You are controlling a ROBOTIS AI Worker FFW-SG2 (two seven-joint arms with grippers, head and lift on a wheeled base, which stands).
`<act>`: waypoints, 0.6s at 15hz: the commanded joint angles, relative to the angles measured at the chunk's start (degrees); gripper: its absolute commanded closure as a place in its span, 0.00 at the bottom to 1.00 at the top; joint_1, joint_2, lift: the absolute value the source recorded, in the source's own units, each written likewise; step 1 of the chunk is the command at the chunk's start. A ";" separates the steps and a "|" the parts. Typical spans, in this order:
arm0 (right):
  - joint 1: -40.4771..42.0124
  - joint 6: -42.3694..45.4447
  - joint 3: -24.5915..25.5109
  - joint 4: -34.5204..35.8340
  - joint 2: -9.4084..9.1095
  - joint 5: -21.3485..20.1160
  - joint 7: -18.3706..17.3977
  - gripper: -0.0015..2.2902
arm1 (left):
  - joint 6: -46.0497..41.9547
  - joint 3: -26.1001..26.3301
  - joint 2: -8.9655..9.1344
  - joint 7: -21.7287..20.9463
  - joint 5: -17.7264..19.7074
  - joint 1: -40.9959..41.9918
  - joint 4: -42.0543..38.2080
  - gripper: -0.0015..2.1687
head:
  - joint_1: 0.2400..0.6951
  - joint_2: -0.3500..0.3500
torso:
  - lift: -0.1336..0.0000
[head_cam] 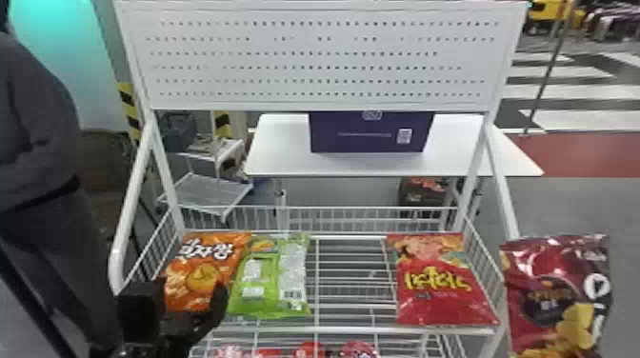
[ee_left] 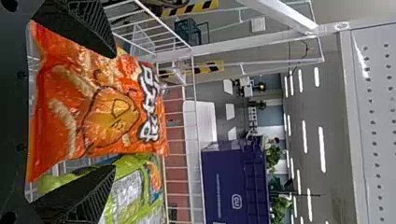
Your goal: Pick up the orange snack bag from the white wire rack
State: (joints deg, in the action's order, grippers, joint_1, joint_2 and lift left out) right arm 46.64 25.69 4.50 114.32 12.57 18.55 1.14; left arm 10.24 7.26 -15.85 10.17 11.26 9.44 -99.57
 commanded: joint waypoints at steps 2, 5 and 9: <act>-0.32 -0.17 -0.11 -0.07 0.00 0.00 0.00 0.92 | 0.45 0.21 0.20 -0.68 1.84 -5.13 6.41 0.04 | 0.57 0.50 | 1.00; -0.59 -0.17 -0.11 -0.15 0.00 0.00 0.00 0.92 | 4.49 -0.75 0.11 -3.67 2.37 -7.06 8.43 0.26 | 0.57 0.50 | 1.00; -0.94 -0.17 -0.28 -0.15 -0.35 0.00 0.00 0.92 | 9.94 -1.54 0.11 -3.93 2.46 -7.77 8.34 0.99 | 0.57 0.50 | 1.00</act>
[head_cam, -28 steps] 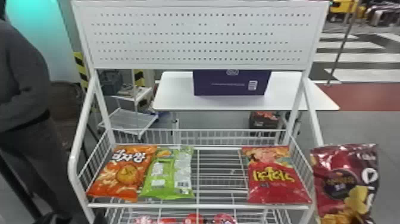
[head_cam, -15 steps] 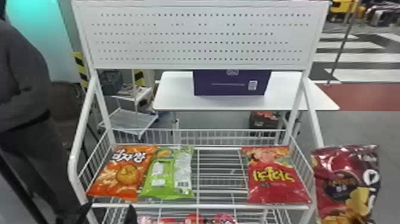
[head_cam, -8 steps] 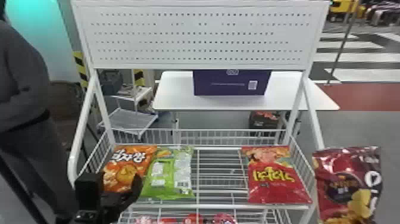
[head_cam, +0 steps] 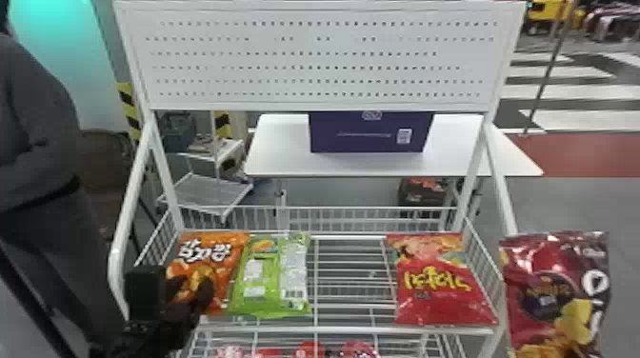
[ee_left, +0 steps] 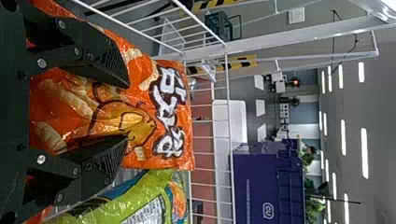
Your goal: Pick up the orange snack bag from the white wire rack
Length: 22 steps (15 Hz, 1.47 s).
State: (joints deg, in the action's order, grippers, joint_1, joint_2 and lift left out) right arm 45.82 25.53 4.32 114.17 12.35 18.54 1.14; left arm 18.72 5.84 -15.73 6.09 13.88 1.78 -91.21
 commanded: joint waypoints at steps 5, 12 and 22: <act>-0.30 0.00 -0.19 -0.18 -0.22 0.00 0.00 0.92 | -1.00 -0.21 -0.09 2.97 -0.17 2.53 -4.33 0.99 | 0.57 0.50 | 1.00; -0.74 0.00 -0.19 -0.79 0.13 0.09 0.00 0.92 | -4.17 -3.38 -0.26 3.05 3.17 23.53 -29.99 0.99 | 0.57 0.50 | 1.00; -0.47 0.00 -0.54 -0.62 0.04 0.00 0.00 0.92 | -31.77 -5.40 -1.49 3.14 4.76 42.43 -32.54 0.99 | 0.57 0.50 | 1.00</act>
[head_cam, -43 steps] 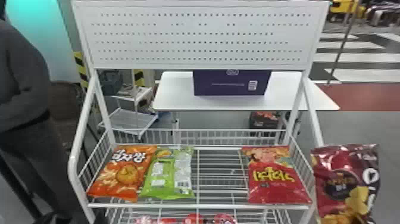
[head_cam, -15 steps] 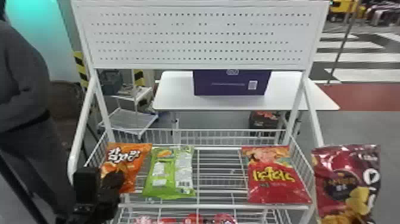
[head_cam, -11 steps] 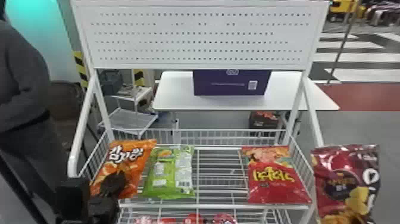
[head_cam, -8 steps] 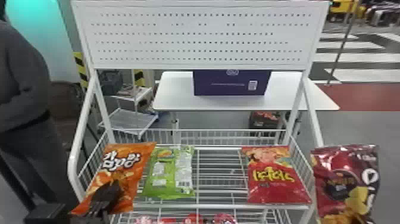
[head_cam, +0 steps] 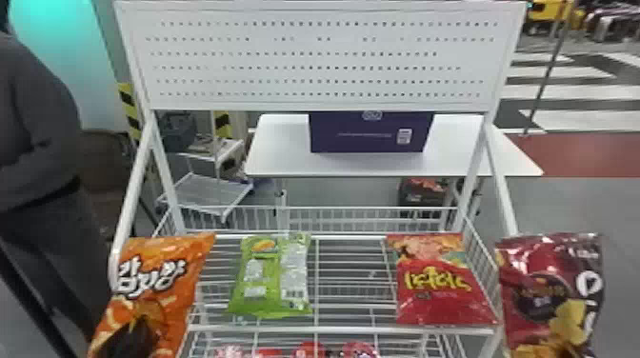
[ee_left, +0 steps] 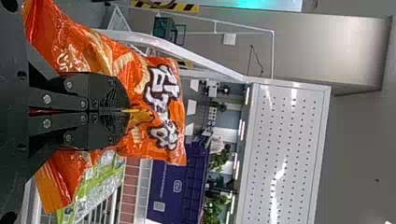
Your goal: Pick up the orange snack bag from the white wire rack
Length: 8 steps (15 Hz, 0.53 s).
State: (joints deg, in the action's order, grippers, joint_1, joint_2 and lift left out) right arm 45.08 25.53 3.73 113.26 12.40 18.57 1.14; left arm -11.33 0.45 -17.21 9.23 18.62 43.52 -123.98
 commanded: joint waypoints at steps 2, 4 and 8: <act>0.36 0.00 -0.04 0.38 -0.09 -0.02 0.00 0.92 | -1.90 0.08 -0.02 0.00 0.01 0.69 0.23 0.99 | 0.57 0.50 | 1.00; 0.36 0.00 -0.13 0.38 -0.09 -0.02 0.00 0.92 | -1.90 -0.01 -0.20 0.00 0.01 0.69 0.23 0.99 | 0.57 0.50 | 1.00; 0.36 0.00 -0.13 0.38 0.00 -0.02 0.00 0.92 | -1.90 -0.01 -0.20 -0.09 0.01 0.60 0.93 0.99 | 0.57 0.50 | 1.00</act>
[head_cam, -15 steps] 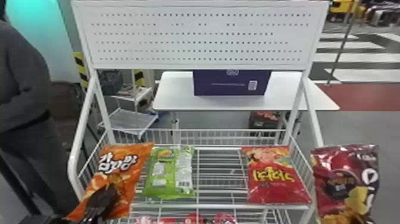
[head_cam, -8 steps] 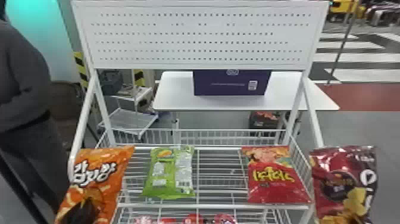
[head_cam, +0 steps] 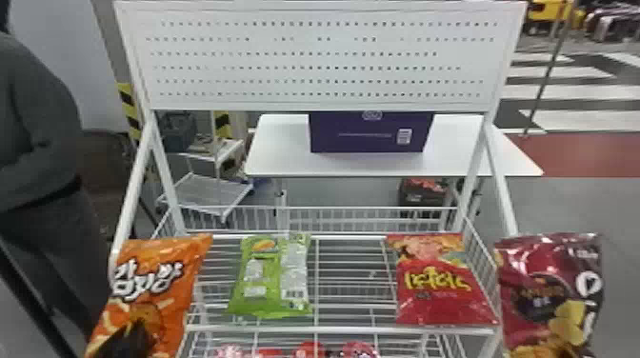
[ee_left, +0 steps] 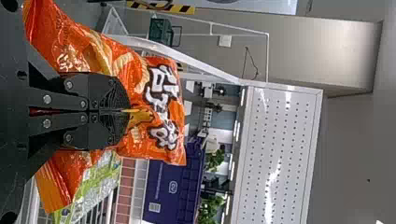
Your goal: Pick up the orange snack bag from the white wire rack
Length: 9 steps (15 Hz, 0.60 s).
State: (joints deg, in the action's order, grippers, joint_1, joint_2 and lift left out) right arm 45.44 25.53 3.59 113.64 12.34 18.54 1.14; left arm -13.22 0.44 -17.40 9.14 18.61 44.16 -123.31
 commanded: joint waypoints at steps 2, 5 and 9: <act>0.00 0.00 0.02 0.00 0.05 0.00 0.00 0.92 | 0.00 0.00 0.00 0.00 0.02 -0.04 0.17 0.99 | 0.57 0.50 | 1.00; 0.09 0.18 0.02 0.18 0.14 0.00 0.00 0.92 | -0.18 -0.09 0.00 0.09 0.02 0.13 -0.09 0.99 | 0.57 0.50 | 1.00; 0.44 0.88 0.37 0.26 0.22 0.00 0.00 0.92 | -0.18 -0.09 0.00 0.00 0.02 0.05 0.44 0.99 | 0.57 0.50 | 1.00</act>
State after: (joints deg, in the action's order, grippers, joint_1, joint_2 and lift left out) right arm 45.75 25.94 3.84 113.87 12.49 18.54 1.14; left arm -13.40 0.36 -17.39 9.16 18.63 44.24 -123.17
